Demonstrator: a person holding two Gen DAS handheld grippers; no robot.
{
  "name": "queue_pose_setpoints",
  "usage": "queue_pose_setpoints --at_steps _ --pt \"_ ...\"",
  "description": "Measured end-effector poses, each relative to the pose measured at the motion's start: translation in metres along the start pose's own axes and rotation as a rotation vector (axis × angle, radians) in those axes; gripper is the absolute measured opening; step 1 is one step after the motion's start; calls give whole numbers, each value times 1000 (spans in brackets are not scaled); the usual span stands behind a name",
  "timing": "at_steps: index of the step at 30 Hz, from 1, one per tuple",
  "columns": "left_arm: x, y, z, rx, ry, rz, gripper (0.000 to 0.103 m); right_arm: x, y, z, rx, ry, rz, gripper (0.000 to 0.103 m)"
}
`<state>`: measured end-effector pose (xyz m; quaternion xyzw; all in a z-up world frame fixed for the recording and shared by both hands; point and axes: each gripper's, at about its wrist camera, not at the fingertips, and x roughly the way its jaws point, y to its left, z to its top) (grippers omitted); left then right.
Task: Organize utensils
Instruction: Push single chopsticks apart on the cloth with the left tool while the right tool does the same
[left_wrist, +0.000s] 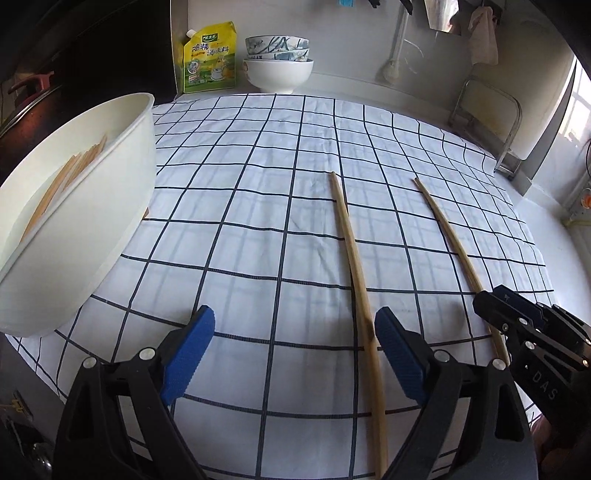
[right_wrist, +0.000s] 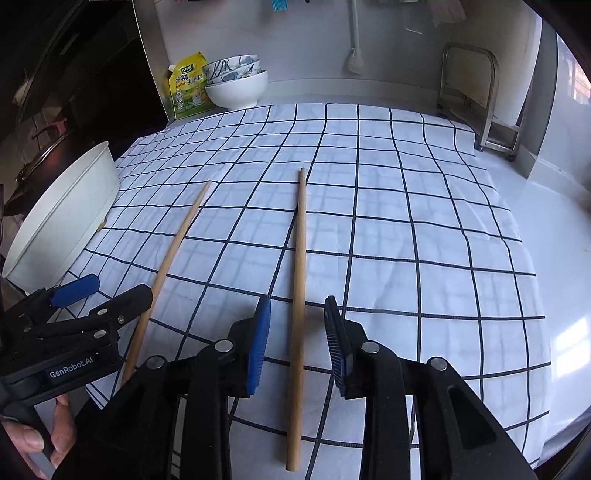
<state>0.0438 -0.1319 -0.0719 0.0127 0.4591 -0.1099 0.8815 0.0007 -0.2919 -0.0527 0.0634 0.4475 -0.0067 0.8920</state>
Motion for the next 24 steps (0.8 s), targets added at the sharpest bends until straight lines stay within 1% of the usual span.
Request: queue_pose_setpoints --at_steps 6,11,15,17,19,20,21,22,23,24 --pt "1 -5 -1 11 -8 4 87 1 -2 1 -12 -7 -46 31" --pt "4 -9 -1 34 -4 22 90 4 -3 1 -16 0 -68 31" --pt "5 -13 -4 57 -16 47 90 6 0 1 -30 1 -83 32" --pt "4 -14 -6 59 -21 45 90 7 3 1 -46 -2 -100 32" --pt "3 -16 -6 68 -26 40 84 7 8 1 -72 -7 -113 32" --pt "2 -19 -6 80 -30 32 75 7 9 1 -78 -8 -116 31" --pt "1 -21 -6 88 -31 26 66 7 10 1 -81 -7 -111 23" --pt "0 -23 -5 97 -31 18 61 8 11 1 -83 -5 -89 18" --pt "-1 -25 -5 106 -31 10 50 8 12 1 -91 -4 -87 11" --pt "-3 -29 -6 122 -29 -4 34 8 16 1 -109 -3 -97 7"
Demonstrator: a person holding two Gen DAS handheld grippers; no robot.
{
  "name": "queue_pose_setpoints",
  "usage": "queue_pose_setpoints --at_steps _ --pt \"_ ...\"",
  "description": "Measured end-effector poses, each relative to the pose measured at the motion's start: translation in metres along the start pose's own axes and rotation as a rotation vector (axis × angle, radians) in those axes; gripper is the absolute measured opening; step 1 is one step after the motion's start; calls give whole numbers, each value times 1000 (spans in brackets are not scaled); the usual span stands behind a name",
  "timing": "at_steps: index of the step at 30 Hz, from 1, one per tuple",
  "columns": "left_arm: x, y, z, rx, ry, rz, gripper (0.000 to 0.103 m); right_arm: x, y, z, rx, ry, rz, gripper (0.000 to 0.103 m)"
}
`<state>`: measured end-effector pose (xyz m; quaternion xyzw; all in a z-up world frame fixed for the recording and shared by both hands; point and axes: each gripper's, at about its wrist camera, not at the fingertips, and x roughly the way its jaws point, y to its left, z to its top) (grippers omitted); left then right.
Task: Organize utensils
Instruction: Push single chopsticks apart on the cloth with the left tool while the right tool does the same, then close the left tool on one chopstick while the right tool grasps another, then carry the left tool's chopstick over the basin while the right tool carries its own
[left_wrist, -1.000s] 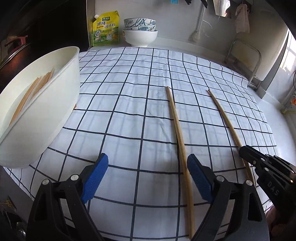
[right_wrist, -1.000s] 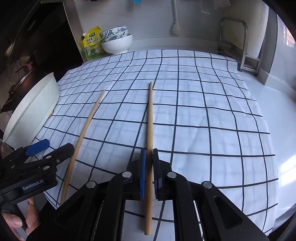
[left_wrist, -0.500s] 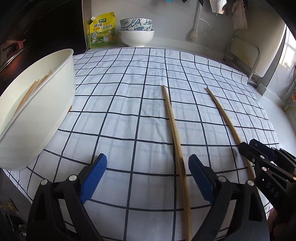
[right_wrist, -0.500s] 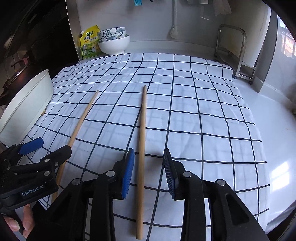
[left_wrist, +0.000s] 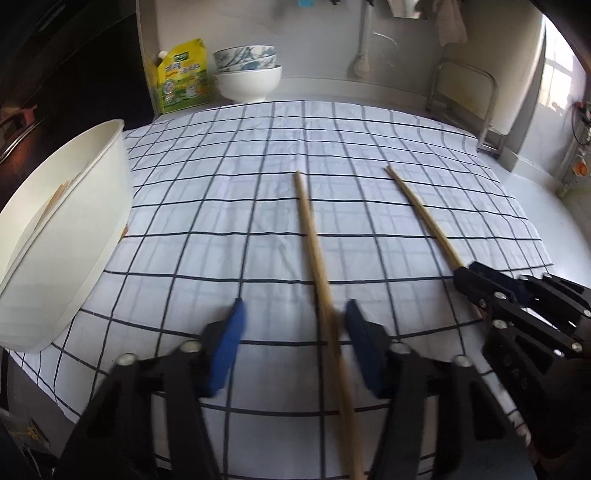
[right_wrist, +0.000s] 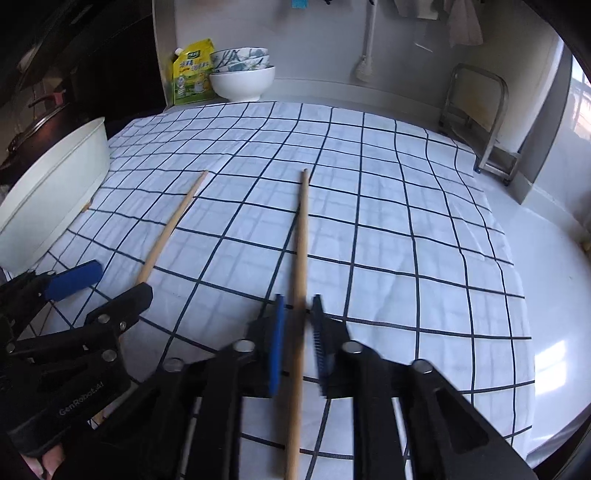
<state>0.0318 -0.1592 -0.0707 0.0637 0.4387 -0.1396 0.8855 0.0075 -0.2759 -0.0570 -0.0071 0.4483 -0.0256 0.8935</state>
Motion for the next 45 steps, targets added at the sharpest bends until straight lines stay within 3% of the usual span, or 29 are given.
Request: queue_pose_setpoints --at_steps 3,16,25,34,40,45 --pt "-2 -6 0 15 15 -29 8 0 3 0 -8 0 4 7" --pt "-23 28 6 -53 35 -106 7 -14 -4 4 112 -30 99 6" --pt "-61 72 27 -99 -55 -134 7 -28 27 28 131 -62 164 7" --pt "-99 169 39 -195 -164 -66 7 -41 114 81 69 -131 275 6" --pt "-100 230 40 -256 -175 19 7 -33 187 119 -15 -139 352 6" --pt "-87 269 39 -306 -156 56 7 -14 234 143 -65 -97 389 6"
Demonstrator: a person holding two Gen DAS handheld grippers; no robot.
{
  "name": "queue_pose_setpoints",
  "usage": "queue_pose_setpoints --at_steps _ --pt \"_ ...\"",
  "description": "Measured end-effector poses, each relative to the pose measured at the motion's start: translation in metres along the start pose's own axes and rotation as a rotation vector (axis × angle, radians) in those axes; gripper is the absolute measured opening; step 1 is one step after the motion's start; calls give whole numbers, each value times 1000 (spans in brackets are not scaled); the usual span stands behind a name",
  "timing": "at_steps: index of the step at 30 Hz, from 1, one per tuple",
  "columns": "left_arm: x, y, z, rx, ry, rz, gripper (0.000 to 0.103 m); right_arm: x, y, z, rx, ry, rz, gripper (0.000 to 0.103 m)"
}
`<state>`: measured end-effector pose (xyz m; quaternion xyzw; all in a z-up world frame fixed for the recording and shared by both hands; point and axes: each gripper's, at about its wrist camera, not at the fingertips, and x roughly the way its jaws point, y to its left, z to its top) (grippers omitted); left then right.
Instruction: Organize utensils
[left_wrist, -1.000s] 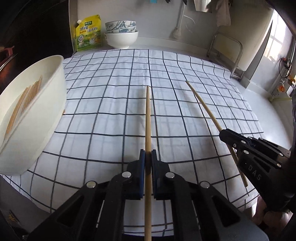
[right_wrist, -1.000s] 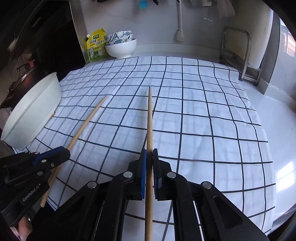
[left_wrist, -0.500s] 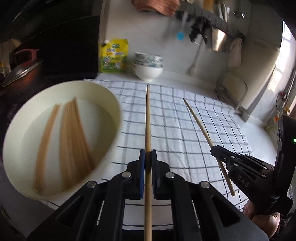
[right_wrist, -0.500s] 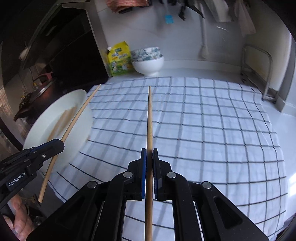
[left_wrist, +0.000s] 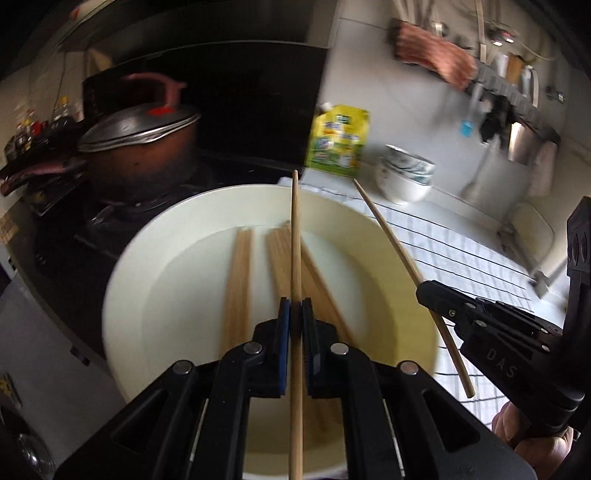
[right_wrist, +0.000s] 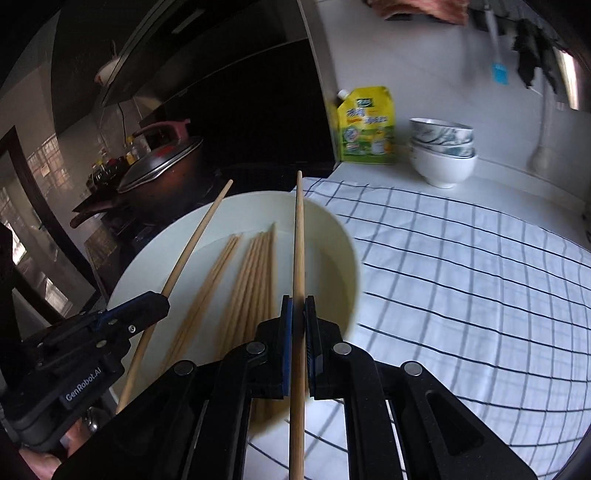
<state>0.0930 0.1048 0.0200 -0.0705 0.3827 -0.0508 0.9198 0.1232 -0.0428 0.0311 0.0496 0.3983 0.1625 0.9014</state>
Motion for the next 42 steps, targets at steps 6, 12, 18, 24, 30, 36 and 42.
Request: queue_pose_setpoints --at_steps 6,12,18,24,30,36,42 --pt "17 19 0 -17 25 19 8 35 17 7 -19 58 7 7" --pt "16 27 -3 -27 8 59 50 37 19 3 -31 50 -15 25" --pt "4 31 -6 -29 -21 97 65 26 20 -4 -56 45 -44 33" --pt "-6 29 -10 -25 -26 107 66 13 17 -13 -48 31 -61 36" --pt "-18 24 -16 -9 -37 123 71 -2 17 -20 -39 5 -74 39" --pt "-26 22 -20 7 -44 140 75 -13 20 -25 -36 -15 -84 41" --pt "-34 23 -23 5 -51 151 79 -19 22 -28 -36 -23 -95 46"
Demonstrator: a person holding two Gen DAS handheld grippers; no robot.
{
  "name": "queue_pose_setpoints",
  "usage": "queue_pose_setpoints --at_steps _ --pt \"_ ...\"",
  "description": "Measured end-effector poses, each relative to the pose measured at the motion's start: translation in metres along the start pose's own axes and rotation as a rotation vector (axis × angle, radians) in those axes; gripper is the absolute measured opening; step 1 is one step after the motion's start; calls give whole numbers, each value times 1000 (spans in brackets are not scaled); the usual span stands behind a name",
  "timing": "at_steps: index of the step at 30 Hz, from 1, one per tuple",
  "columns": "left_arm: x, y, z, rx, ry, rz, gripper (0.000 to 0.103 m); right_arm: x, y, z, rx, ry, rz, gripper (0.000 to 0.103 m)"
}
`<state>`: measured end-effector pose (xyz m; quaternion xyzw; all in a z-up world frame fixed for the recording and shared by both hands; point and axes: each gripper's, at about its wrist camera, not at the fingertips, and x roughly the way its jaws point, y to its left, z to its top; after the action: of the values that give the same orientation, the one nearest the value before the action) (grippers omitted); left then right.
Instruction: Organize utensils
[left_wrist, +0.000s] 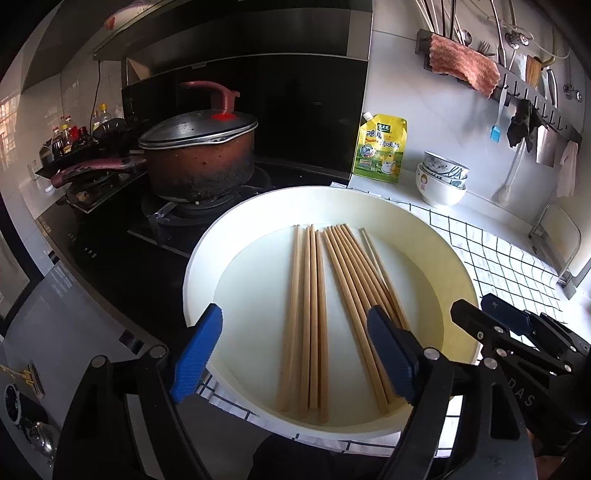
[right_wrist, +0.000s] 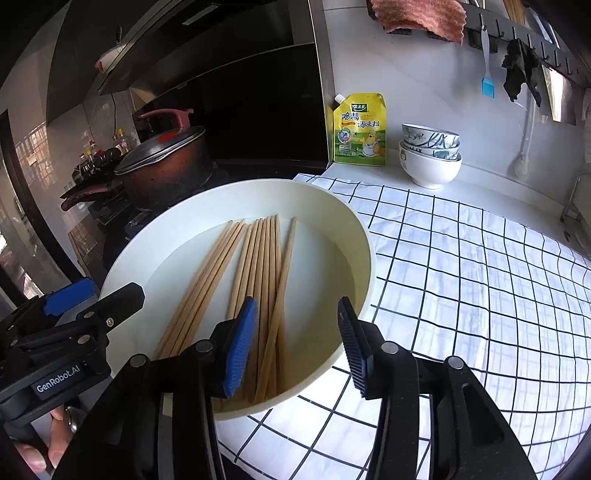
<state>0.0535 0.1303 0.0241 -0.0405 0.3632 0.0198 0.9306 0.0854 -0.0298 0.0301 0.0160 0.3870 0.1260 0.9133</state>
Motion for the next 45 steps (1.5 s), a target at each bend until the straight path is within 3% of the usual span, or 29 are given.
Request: queue_pose_setpoints --at_steps 25,45 --pt "-21 -5 -1 10 -39 27 96 -21 -3 -3 15 -35 -2 53" --pt "-23 1 -2 -9 -26 48 97 -25 0 -2 -6 -35 -4 56"
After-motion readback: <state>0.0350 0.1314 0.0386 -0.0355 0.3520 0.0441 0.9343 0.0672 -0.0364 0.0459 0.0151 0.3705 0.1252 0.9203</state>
